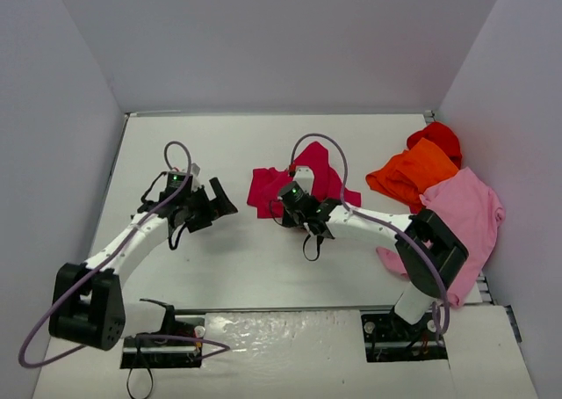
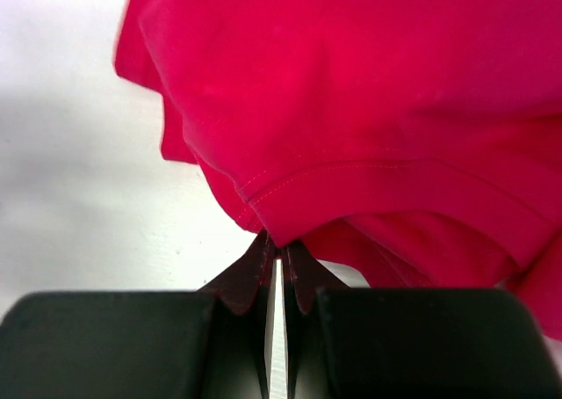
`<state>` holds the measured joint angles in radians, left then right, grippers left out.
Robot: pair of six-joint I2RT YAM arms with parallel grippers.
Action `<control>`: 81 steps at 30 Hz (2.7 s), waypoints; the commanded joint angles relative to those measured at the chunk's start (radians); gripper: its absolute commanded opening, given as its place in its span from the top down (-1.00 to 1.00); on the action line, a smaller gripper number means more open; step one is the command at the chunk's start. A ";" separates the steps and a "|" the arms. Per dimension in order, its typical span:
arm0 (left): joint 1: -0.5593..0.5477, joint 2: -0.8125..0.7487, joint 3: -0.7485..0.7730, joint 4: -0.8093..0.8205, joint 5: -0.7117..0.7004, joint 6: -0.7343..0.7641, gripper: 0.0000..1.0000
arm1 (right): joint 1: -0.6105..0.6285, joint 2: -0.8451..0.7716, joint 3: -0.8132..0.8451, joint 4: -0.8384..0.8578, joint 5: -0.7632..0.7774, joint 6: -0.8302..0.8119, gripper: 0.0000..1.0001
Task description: Fold and stack the t-shirts
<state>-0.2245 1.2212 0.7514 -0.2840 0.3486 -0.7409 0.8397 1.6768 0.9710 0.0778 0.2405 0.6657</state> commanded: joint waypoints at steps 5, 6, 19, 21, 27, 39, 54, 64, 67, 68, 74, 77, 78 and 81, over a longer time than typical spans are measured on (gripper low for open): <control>-0.124 0.315 0.205 0.223 0.035 0.007 -0.94 | -0.015 -0.142 0.028 -0.046 0.108 -0.016 1.00; -0.139 0.341 0.228 0.237 0.036 0.009 -0.94 | -0.017 -0.150 0.028 -0.051 0.113 -0.017 1.00; -0.180 0.484 0.376 0.184 -0.104 0.078 0.07 | -0.040 -0.251 0.021 -0.117 0.174 -0.028 1.00; -0.184 0.498 0.405 0.135 -0.150 0.095 0.03 | -0.050 -0.266 0.019 -0.129 0.182 -0.029 1.00; -0.187 0.537 0.446 0.087 -0.192 0.116 -0.94 | -0.070 -0.319 0.024 -0.146 0.210 -0.048 1.00; -0.191 0.564 0.426 0.127 -0.166 0.085 -0.94 | -0.112 -0.337 0.330 -0.171 0.244 -0.233 1.00; -0.202 0.594 0.427 0.175 -0.123 0.072 -0.83 | -0.142 -0.198 0.788 -0.193 0.249 -0.437 1.00; -0.208 0.610 0.425 0.227 -0.099 0.046 -0.83 | -0.142 -0.224 1.032 -0.207 0.335 -0.599 1.00; -0.211 0.621 0.424 0.260 -0.080 0.029 -0.84 | -0.143 -0.237 1.137 -0.173 0.291 -0.634 1.00; -0.211 0.624 0.422 0.264 -0.070 0.028 -0.84 | -0.142 -0.240 1.154 -0.149 0.271 -0.645 1.00; -0.215 0.633 0.424 0.319 -0.035 0.013 -0.86 | -0.142 -0.275 1.293 -0.025 0.161 -0.714 1.00; -0.217 0.635 0.424 0.338 -0.017 0.007 -0.93 | -0.143 -0.307 1.280 0.021 0.165 -0.736 1.00; -0.217 0.637 0.427 0.348 -0.003 0.006 -0.94 | -0.142 -0.318 1.264 0.035 0.169 -0.743 1.00; -0.217 0.637 0.429 0.371 0.023 0.000 -0.94 | -0.143 -0.306 1.282 0.022 0.231 -0.766 1.00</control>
<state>-0.4326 1.8708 1.1484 0.0118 0.3228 -0.7207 0.7006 1.3861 2.2143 -0.0509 0.4345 -0.0378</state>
